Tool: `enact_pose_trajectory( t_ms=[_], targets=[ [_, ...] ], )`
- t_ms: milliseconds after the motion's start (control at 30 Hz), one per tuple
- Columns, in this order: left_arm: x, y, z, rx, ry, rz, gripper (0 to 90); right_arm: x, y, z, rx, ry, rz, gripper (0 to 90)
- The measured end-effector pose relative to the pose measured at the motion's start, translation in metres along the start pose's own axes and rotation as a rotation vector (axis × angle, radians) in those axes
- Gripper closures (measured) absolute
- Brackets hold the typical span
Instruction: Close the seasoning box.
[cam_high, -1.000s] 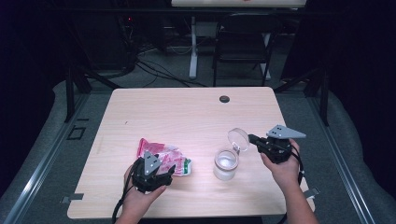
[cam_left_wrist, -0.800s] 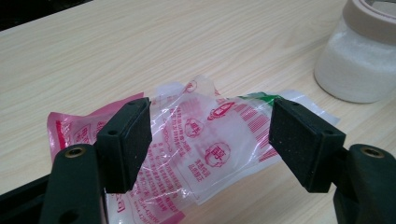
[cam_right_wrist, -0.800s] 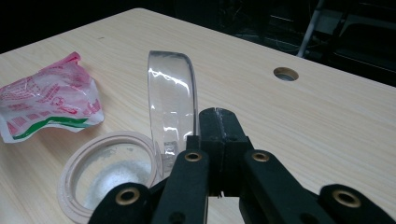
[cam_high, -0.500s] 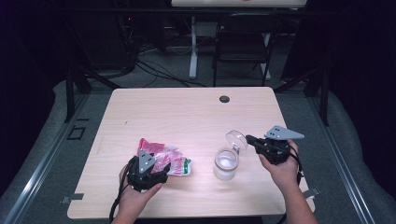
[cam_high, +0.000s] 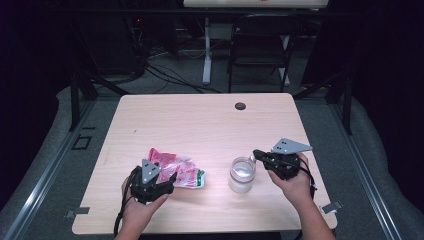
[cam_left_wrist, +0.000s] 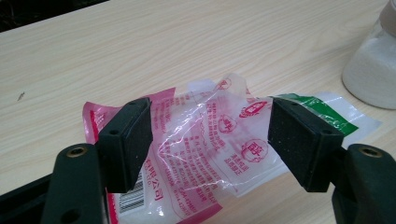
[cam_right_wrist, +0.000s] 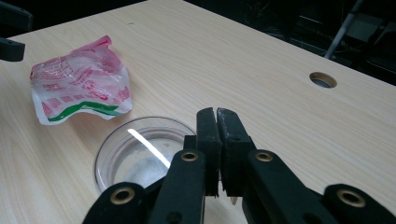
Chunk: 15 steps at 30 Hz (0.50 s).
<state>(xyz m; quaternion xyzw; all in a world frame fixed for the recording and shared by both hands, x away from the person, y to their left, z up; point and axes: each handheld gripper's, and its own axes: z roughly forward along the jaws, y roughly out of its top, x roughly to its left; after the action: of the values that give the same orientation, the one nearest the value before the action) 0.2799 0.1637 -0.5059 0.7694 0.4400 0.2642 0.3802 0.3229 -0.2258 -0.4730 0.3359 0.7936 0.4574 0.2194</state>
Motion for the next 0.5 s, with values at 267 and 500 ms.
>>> enact_pose_trajectory(
  t_ms=[267,500],
  targets=[
    [0.008,0.0,-0.002,-0.003,0.013,-0.021,30.6,0.004,0.001,0.001,-0.008,0.012,-0.01,84.8],
    [0.019,-0.001,-0.004,-0.004,0.018,-0.051,32.0,0.003,0.004,-0.004,-0.02,0.004,-0.008,76.5]
  ],
)
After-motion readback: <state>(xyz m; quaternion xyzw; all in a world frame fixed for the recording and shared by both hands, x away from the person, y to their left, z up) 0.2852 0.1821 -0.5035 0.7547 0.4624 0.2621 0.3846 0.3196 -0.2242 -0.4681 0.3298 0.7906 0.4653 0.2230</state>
